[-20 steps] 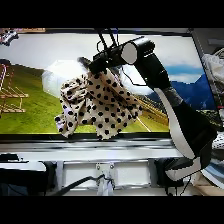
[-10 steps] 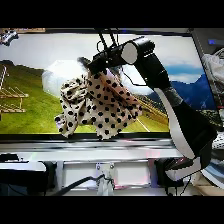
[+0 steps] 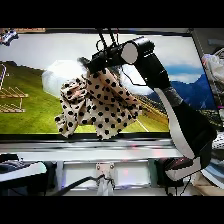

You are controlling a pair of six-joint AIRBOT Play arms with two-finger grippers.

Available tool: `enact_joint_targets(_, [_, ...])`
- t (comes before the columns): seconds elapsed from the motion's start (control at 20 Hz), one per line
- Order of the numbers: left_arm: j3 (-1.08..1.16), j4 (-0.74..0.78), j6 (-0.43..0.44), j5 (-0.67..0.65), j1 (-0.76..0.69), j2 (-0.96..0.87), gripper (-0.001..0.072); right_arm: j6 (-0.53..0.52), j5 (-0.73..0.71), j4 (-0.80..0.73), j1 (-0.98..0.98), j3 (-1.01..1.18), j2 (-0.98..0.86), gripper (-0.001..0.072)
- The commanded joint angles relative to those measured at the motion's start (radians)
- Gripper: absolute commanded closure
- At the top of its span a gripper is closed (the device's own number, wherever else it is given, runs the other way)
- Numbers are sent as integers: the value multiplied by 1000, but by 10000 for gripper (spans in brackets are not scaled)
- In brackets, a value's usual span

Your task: Fold the clothes and pants, and hang the long-sleeved shirts on hangers.

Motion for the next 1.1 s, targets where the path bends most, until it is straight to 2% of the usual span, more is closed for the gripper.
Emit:
enact_joint_targets(0.0, [1,-87,-40,17,-44,164,697,0,-4,0,1,1,-1,694])
enact_joint_targets(0.1, [1,-216,-40,13,-92,282,697,0,-10,-9,-1,1,-1,694])
enact_joint_targets(0.2, [0,-330,-39,-74,-171,409,697,1,-18,-52,-1,1,-1,693])
enact_joint_targets(0.4, [-8,-393,-51,-413,-407,636,698,1,-3,-113,-2,7,10,693])
enact_joint_targets(0.65, [-77,-470,-112,-803,-668,889,698,0,111,-119,-2,40,92,693])
enact_joint_targets(0.85, [-90,-440,-156,-929,-724,1054,698,0,173,-141,-2,40,153,694])
enact_joint_targets(1.05, [-94,-522,-123,-1064,-724,1112,698,13,204,-141,-23,40,179,694])
